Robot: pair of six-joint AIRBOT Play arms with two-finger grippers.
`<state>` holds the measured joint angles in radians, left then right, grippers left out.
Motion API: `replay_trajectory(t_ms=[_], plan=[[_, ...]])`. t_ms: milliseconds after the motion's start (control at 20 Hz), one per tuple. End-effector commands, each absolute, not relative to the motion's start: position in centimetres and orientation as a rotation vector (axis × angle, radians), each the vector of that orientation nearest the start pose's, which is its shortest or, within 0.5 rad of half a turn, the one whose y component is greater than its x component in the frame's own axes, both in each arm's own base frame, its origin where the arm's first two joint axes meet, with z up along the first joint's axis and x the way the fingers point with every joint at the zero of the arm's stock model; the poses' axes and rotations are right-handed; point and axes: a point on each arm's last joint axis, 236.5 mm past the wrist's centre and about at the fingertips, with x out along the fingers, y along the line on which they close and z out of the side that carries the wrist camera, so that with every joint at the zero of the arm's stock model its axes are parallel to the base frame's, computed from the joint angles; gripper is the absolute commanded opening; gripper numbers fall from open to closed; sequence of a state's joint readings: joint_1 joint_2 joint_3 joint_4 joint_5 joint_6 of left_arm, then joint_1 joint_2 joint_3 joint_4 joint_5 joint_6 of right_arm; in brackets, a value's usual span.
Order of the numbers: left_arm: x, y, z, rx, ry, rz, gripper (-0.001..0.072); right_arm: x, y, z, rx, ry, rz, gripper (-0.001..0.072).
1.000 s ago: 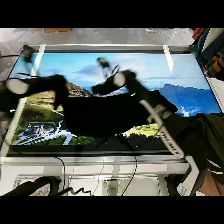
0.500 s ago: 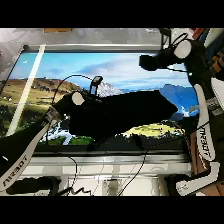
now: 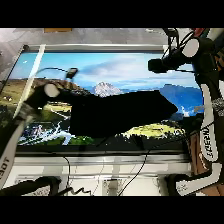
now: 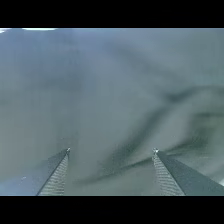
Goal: Fold the clothes and pants, and hang the long-sleeved shirts on hangers.
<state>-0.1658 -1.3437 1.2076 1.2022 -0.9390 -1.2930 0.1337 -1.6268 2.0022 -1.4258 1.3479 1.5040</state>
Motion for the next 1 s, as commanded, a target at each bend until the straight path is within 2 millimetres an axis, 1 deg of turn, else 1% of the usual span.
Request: replay_trajectory(t_ms=[0, 50, 100, 150, 200, 250, 350, 400, 450, 550, 650, 700, 800, 950], plan=[[42.0, -2.9, 3.1, -0.032, 1.112, -0.233, 0.0554, 49.8, 8.9, 16.5, -0.1, 0.967, 0.281, 0.0017], [41.7, -0.9, 2.5, -0.065, 1.13, -0.192, 0.0553, 49.2, 8.6, 17.2, -0.111, 0.951, 0.303, 0.0017], [41.5, 0.6, 1.7, -0.108, 1.146, -0.161, 0.0553, 48.3, 8.3, 17.9, -0.111, 0.94, 0.325, 0.0018], [41.1, 1.2, 0.9, -0.158, 1.162, -0.148, 0.0553, 47.0, 7.7, 18.4, -0.11, 0.932, 0.346, 0.0017], [40.8, 1.1, -0.2, -0.206, 1.182, -0.159, 0.0553, 45.5, 7.0, 18.7, -0.115, 0.927, 0.362, 0.0017], [40.4, 0.5, -1.3, -0.222, 1.197, -0.201, 0.0553, 44.0, 5.9, 18.8, -0.116, 0.928, 0.362, 0.0017], [40.0, -1.8, -3.4, -0.251, 1.217, -0.317, 0.0553, 40.3, 3.2, 18.2, -0.103, 0.942, 0.336, 0.0017], [40.2, -2.8, -4.2, -0.279, 1.219, -0.358, 0.0553, 38.4, 1.7, 17.8, -0.089, 0.945, 0.316, 0.0017], [40.7, -3.3, -4.9, -0.309, 1.217, -0.372, 0.0554, 36.5, 0.4, 17.4, -0.064, 0.946, 0.289, 0.0017], [41.8, -4.0, -6.5, -0.4, 1.211, -0.366, 0.0554, 33.6, -1.4, 16.8, 0.004, 0.927, 0.236, 0.0017], [42.1, -5.4, -8.0, -0.48, 1.226, -0.395, 0.0554, 32.5, -1.7, 17.0, 0.07, 0.861, 0.218, 0.0017], [42.0, -6.0, -9.0, -0.502, 1.242, -0.411, 0.0554, 32.3, -1.7, 17.0, 0.094, 0.839, 0.213, 0.0017], [41.7, -7.3, -10.7, -0.534, 1.278, -0.432, 0.0553, 32.3, -1.6, 16.5, 0.118, 0.833, 0.213, 0.0017], [41.4, -9.0, -12.0, -0.554, 1.306, -0.462, 0.0533, 33.0, -1.6, 16.4, 0.137, 0.818, 0.211, 0.0017]])
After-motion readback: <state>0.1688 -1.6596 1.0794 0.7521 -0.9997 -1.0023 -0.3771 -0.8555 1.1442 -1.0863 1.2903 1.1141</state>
